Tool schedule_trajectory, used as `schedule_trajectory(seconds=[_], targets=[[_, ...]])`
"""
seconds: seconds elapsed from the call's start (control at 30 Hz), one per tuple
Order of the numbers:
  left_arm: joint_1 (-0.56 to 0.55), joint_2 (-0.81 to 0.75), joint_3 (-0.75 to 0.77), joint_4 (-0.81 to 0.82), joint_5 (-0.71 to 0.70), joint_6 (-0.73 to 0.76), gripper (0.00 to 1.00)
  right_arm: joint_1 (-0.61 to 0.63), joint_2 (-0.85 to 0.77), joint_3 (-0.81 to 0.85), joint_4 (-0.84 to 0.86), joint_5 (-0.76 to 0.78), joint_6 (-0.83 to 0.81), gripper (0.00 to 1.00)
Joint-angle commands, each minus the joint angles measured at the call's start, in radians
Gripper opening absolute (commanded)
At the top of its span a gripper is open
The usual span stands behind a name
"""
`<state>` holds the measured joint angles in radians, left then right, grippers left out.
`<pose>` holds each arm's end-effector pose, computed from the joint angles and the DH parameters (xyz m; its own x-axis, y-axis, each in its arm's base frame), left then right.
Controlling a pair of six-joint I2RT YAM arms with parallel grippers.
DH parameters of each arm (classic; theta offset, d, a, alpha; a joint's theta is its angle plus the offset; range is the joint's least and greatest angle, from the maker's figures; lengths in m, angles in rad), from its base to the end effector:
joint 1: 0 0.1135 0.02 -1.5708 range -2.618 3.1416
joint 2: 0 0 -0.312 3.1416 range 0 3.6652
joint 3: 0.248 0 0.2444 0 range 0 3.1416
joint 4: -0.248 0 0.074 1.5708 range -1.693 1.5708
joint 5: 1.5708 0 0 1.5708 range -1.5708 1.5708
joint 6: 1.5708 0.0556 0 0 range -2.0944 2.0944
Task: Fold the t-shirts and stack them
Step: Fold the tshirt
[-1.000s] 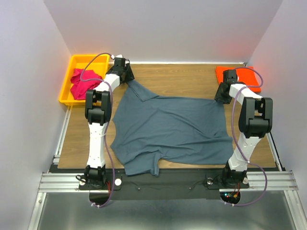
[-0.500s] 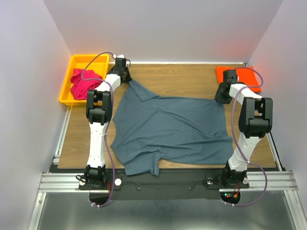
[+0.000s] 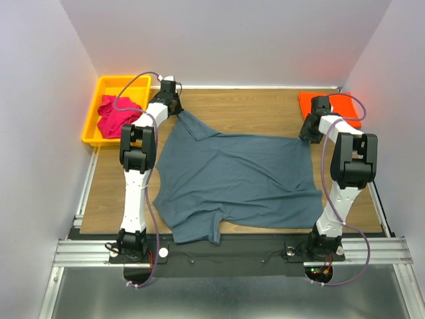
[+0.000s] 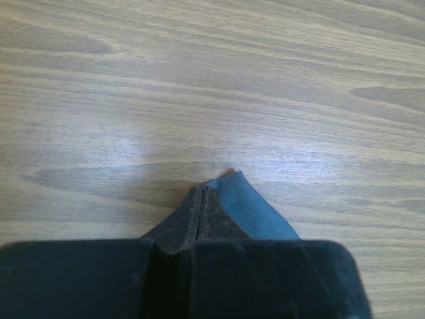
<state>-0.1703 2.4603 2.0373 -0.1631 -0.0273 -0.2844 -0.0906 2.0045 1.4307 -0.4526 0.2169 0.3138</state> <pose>0.6024 -0.1021 0.1958 -0.5645 -0.1875 -0.8039 -0.0118 0.9756 -0.2193 0.4462 -0.0526 0.2086 -0.7488 0.3707 -0.5494 0.4526 0.8916 -0.0152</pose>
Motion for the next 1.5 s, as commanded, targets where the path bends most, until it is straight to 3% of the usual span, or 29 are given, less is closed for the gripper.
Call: schedule_trajectory(seconds=[0.0,0.23,0.5,0.67,0.8,1.07,1.47], targets=[[-0.003,-0.107,0.011,0.0,-0.002,0.022,0.0,-0.008,0.013,0.05,0.043,0.018,0.008,0.49],[0.0,-0.11,0.024,-0.01,-0.003,0.021,0.0,-0.008,0.051,0.079,0.046,-0.036,0.002,0.49],[0.002,-0.124,0.027,-0.016,0.0,0.005,0.0,-0.008,0.063,0.004,0.045,-0.067,0.018,0.47],[0.008,-0.153,0.034,-0.004,-0.003,-0.01,0.0,-0.008,0.074,0.017,0.045,-0.076,0.015,0.18],[0.021,-0.179,0.069,0.004,0.01,-0.044,0.0,-0.008,0.071,0.075,0.045,-0.09,0.011,0.02],[0.054,-0.222,0.181,-0.035,0.116,-0.148,0.0,-0.006,0.039,0.201,0.045,-0.097,0.008,0.01],[0.091,-0.316,0.175,-0.049,0.164,-0.187,0.0,-0.008,0.036,0.319,0.048,-0.102,-0.018,0.01]])
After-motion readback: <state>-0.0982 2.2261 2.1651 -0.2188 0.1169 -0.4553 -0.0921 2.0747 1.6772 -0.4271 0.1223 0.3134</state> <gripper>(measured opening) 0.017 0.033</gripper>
